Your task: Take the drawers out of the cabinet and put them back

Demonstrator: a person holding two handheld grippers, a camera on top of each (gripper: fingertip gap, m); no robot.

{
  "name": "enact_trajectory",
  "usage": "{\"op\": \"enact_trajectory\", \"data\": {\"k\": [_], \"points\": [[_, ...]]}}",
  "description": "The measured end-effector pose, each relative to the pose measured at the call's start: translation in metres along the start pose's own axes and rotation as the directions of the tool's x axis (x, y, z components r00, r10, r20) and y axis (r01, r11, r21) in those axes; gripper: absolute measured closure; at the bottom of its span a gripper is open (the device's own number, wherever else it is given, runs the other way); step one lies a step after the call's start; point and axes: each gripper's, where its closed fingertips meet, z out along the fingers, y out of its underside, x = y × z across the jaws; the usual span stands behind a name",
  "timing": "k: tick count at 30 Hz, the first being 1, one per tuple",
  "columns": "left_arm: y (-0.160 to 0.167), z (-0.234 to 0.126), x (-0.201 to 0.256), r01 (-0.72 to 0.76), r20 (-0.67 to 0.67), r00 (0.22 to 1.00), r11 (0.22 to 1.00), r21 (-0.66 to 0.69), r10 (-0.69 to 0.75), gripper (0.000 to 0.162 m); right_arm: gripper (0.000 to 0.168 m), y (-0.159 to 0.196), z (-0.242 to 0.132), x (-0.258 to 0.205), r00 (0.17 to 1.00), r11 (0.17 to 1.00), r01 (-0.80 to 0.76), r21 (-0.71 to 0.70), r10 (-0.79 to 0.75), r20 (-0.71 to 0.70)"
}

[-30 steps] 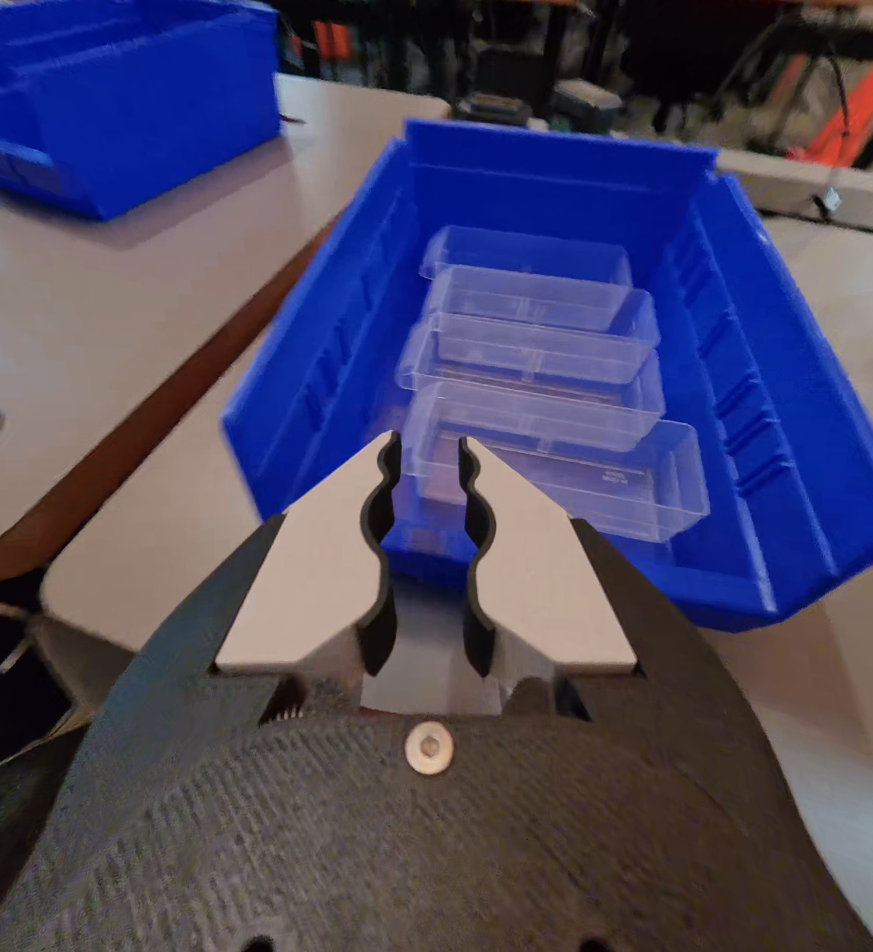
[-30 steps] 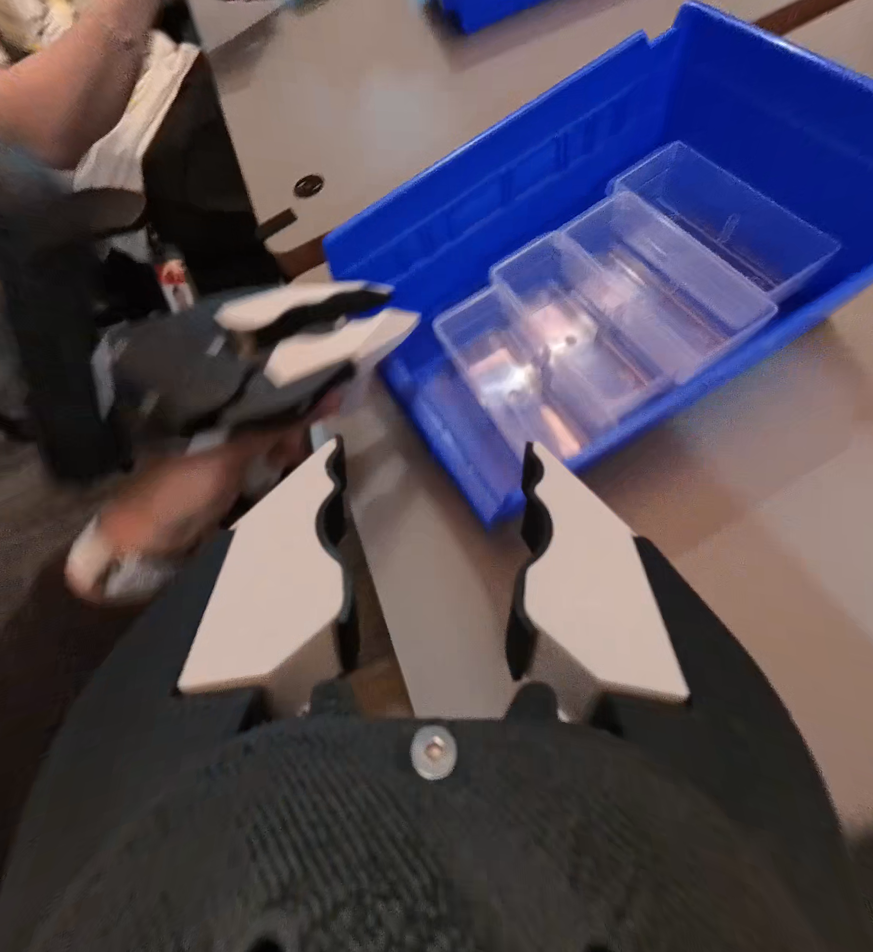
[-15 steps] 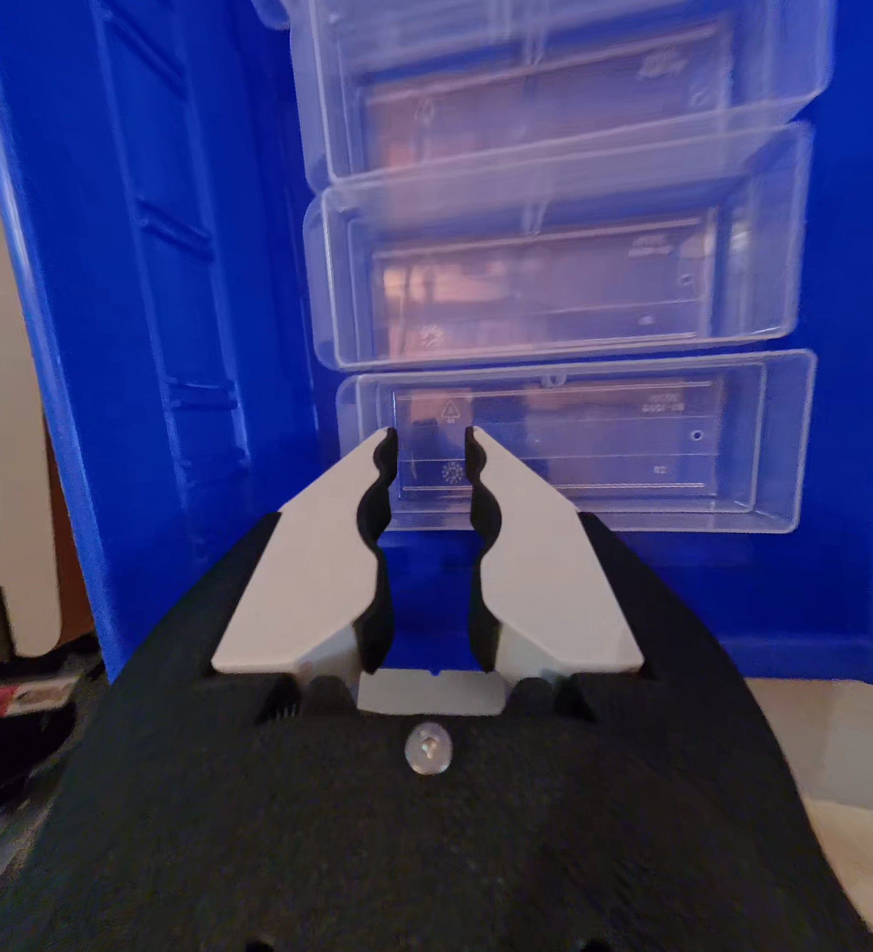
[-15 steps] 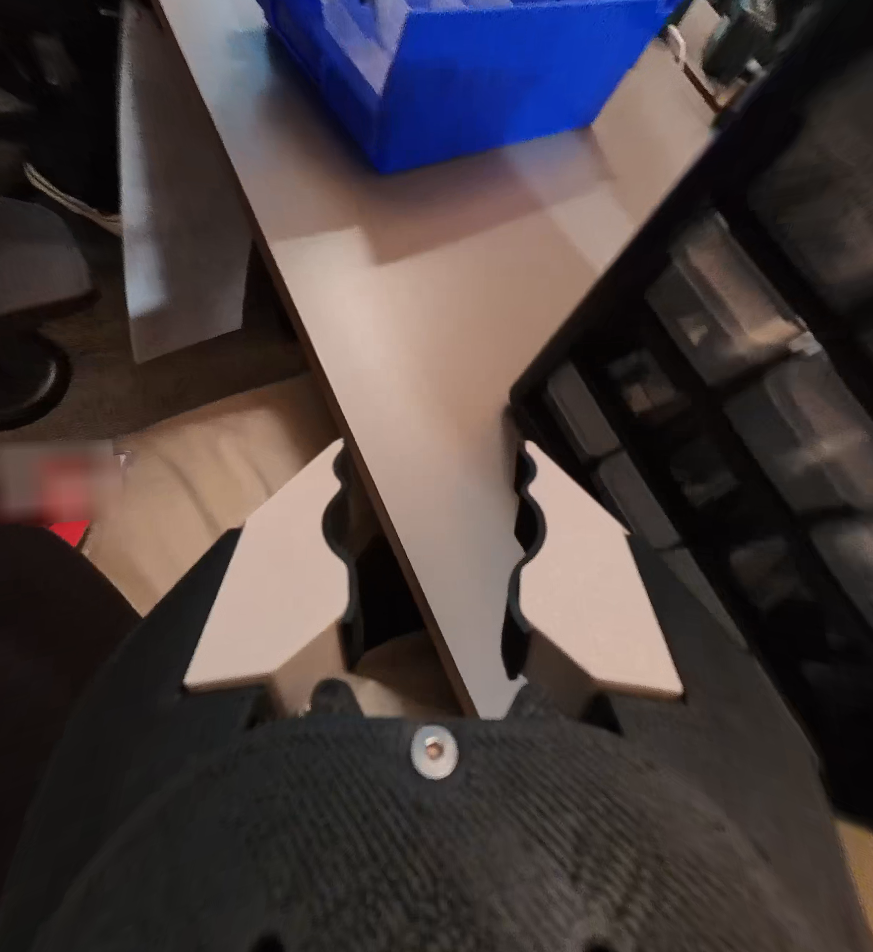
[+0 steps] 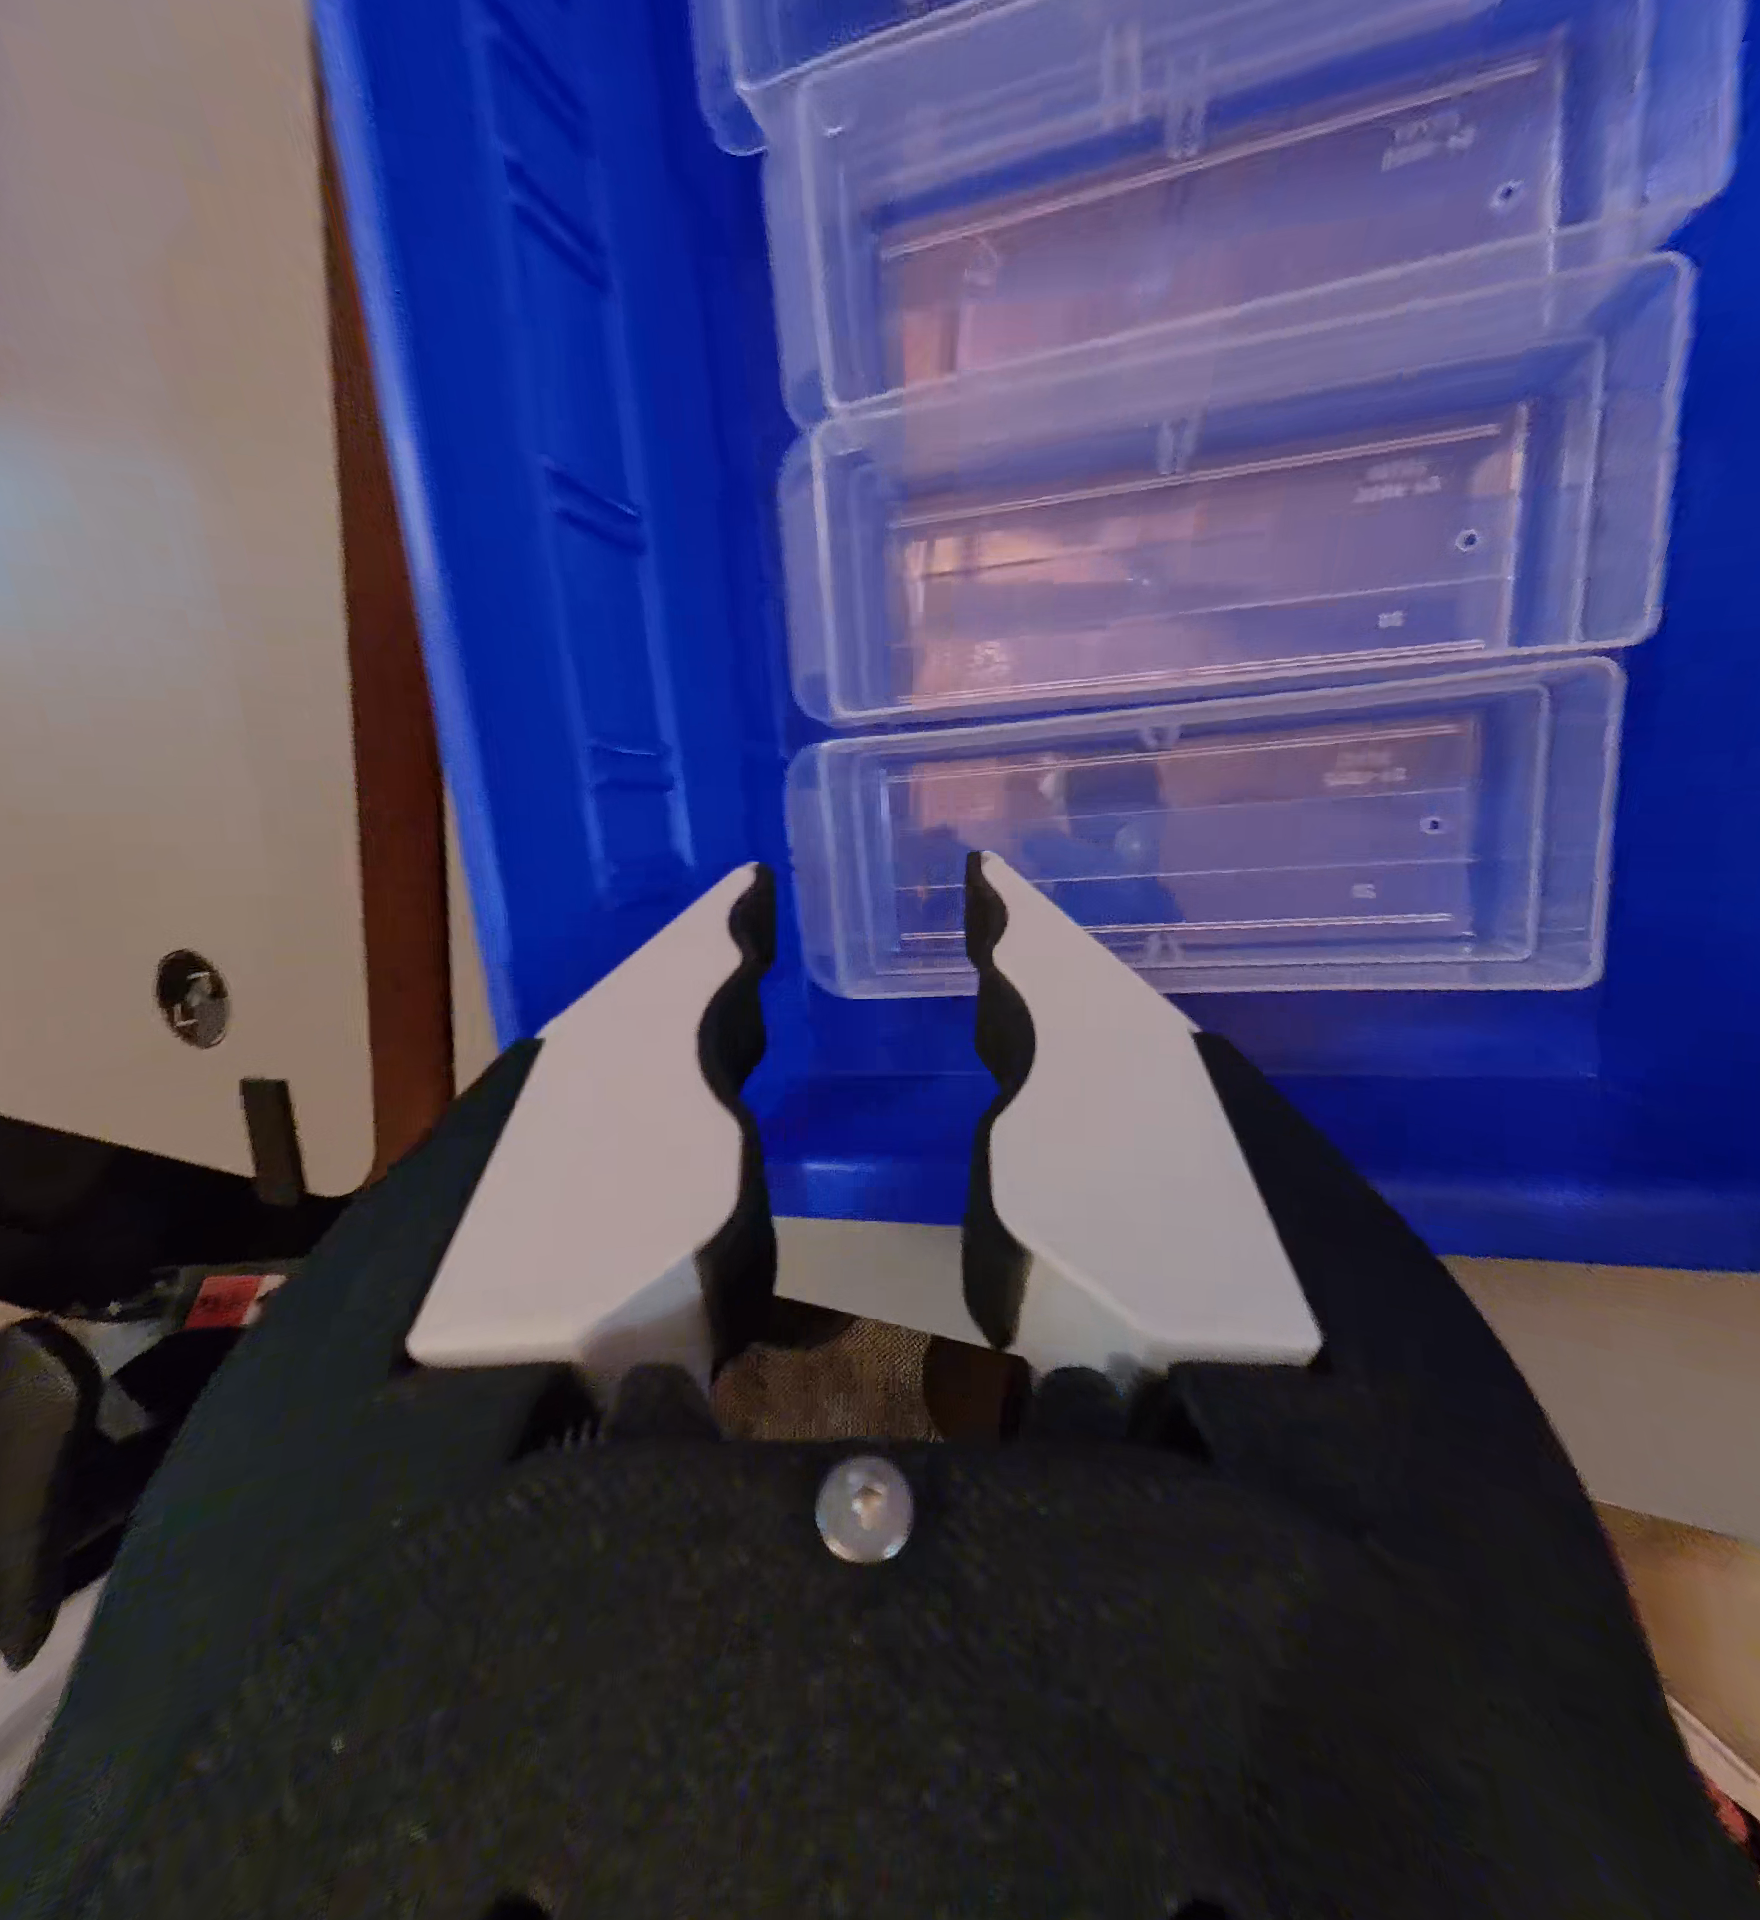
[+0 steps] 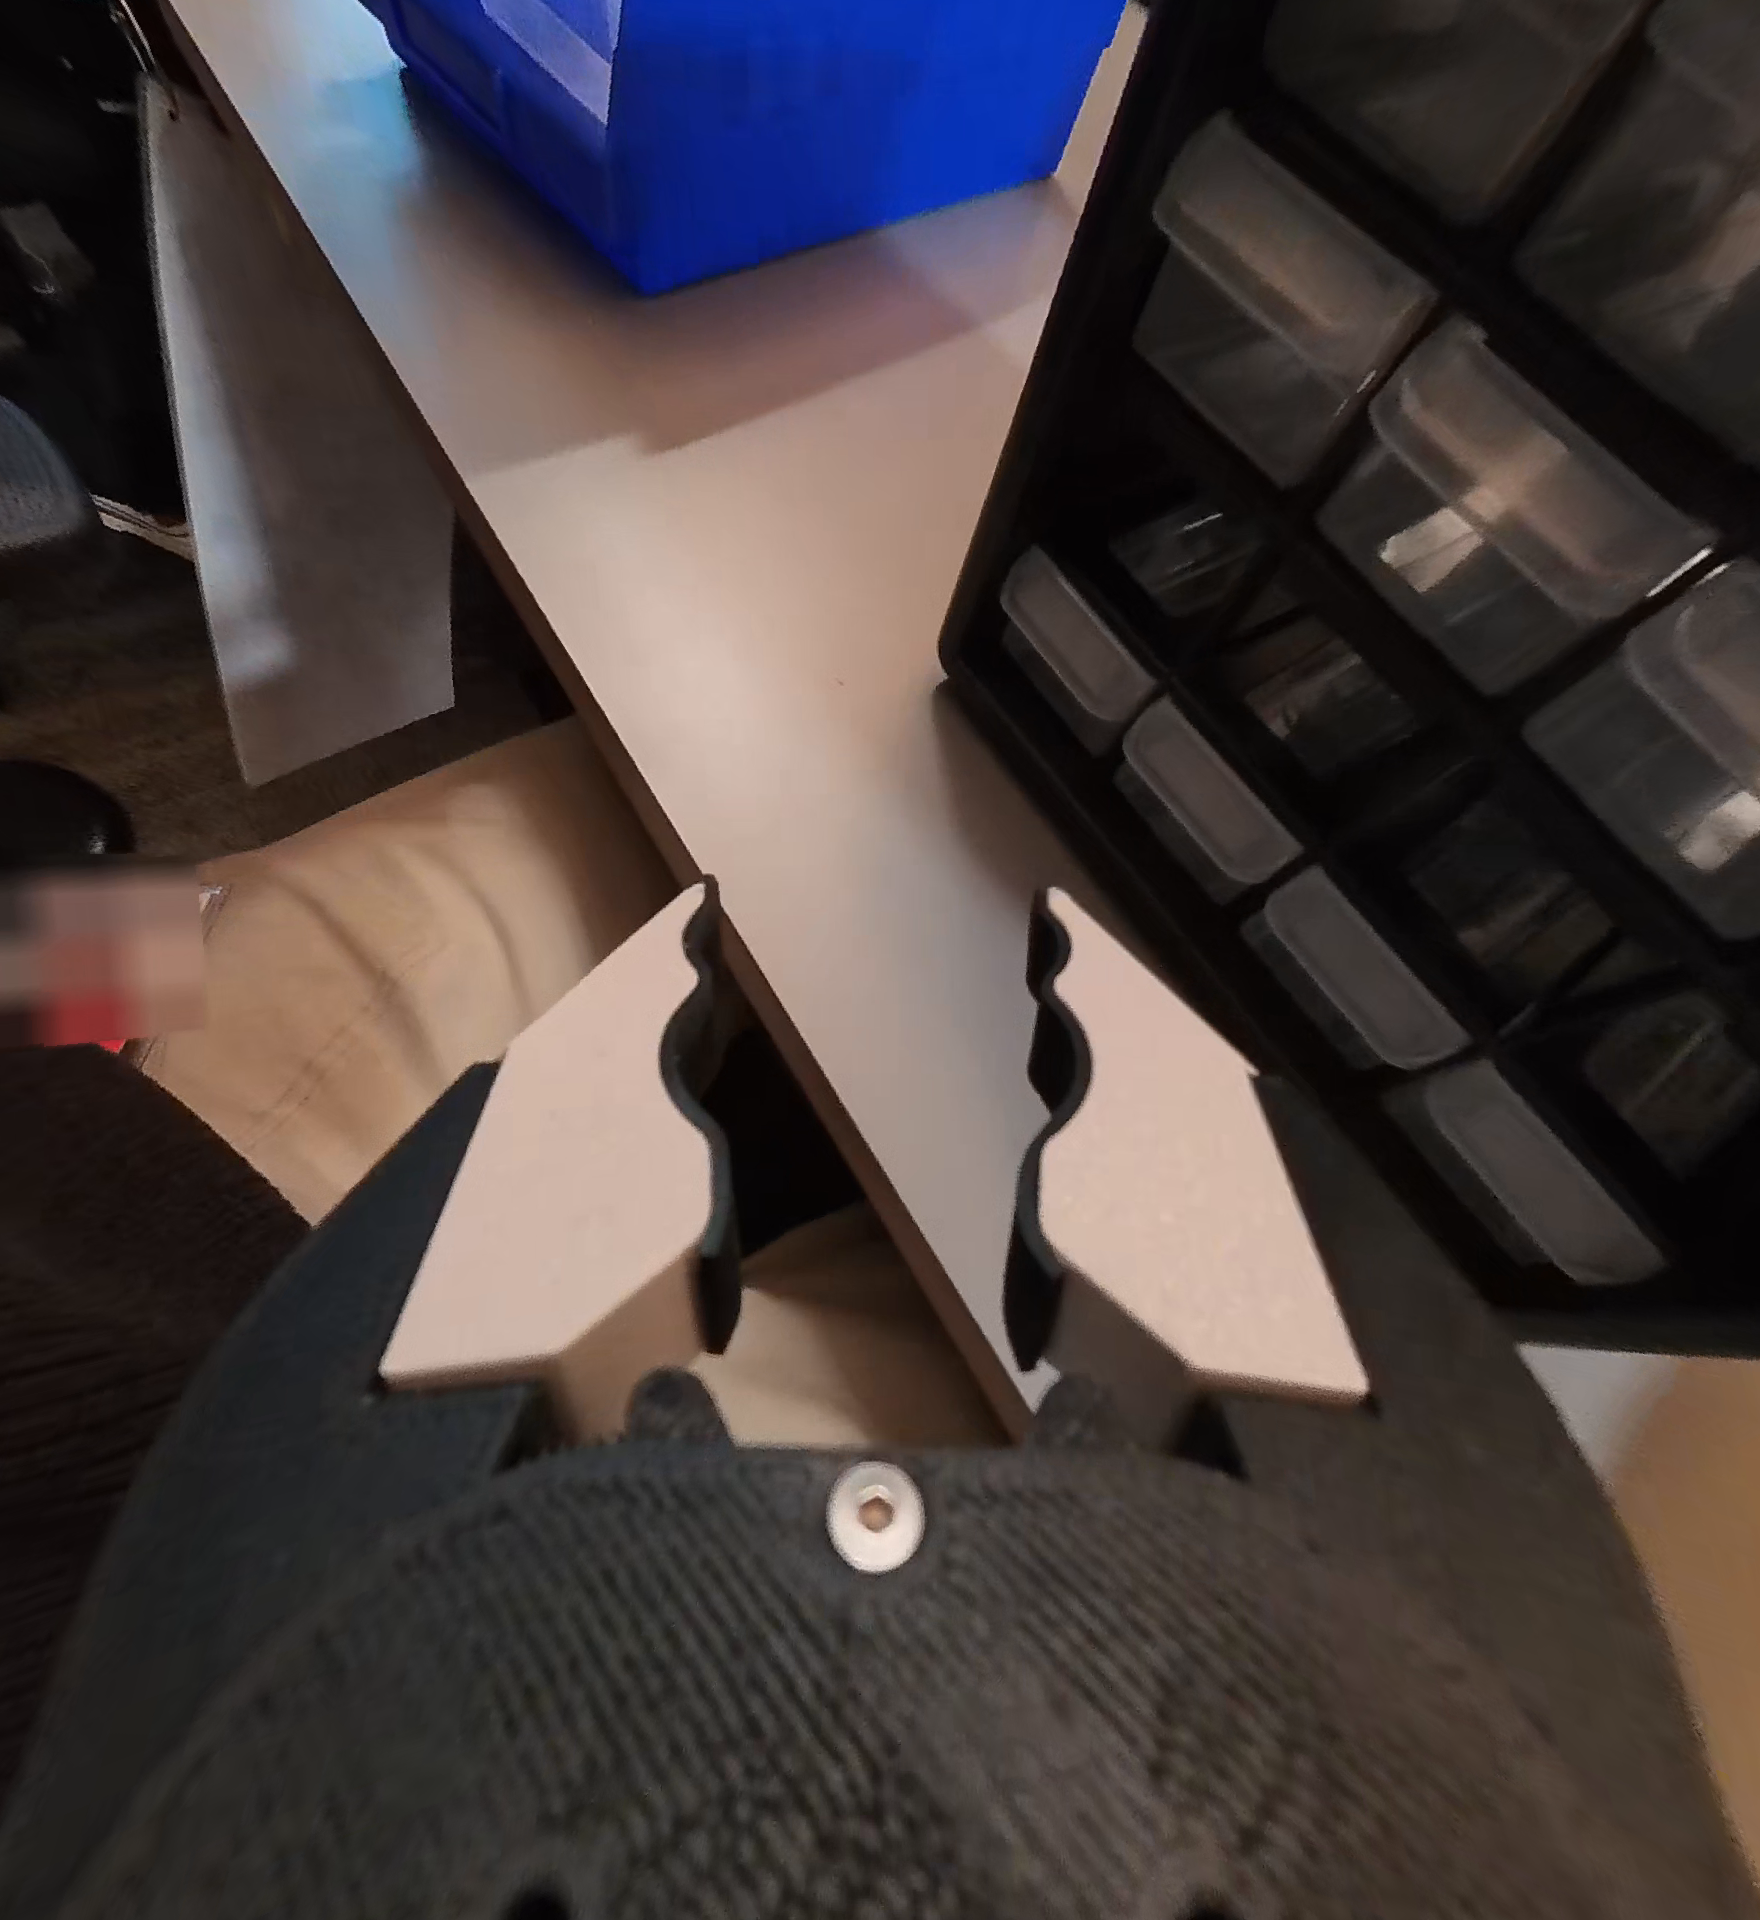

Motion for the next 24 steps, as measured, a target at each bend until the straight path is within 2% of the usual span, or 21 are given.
{"op": "enact_trajectory", "data": {"k": [2,7,12,16,20,23,24], "points": [[0.005,0.006,-0.009,0.007,0.02,1.0,0.999,-0.041,-0.006,0.118,0.11,0.002,0.001,-0.002,1.0,1.0,-0.002,-0.002,0.002,0.006],[0.016,0.017,-0.01,-0.053,0.051,0.997,0.99,-0.128,0.06,0.123,0.111,0.005,0.001,-0.005,1.0,1.0,0.023,-0.006,-0.023,-0.001],[0.013,0.012,0.016,-0.097,-0.054,0.994,0.99,-0.103,0.092,0.132,0.111,0.006,0.002,-0.002,1.0,1.0,0.027,-0.008,-0.027,-0.011],[0.015,0.0,0.017,-0.269,-0.05,0.963,0.959,-0.088,0.265,0.133,0.112,0.009,0.002,-0.001,1.0,1.0,0.023,-0.011,-0.023,-0.012],[0.028,-0.006,0.036,-0.485,-0.157,0.867,0.873,-0.051,0.473,0.136,0.112,0.009,0.003,-0.002,1.0,1.0,0.019,-0.009,-0.019,-0.005],[0.036,-0.003,0.048,-0.557,-0.208,0.816,0.83,-0.034,0.539,0.13,0.112,0.009,0.003,-0.002,1.0,1.0,0.013,-0.008,-0.013,-0.005],[0.031,-0.001,0.048,-0.565,-0.186,0.812,0.825,-0.016,0.553,0.135,0.112,0.008,0.003,-0.001,1.0,1.0,0.011,-0.006,-0.011,-0.006]]}}
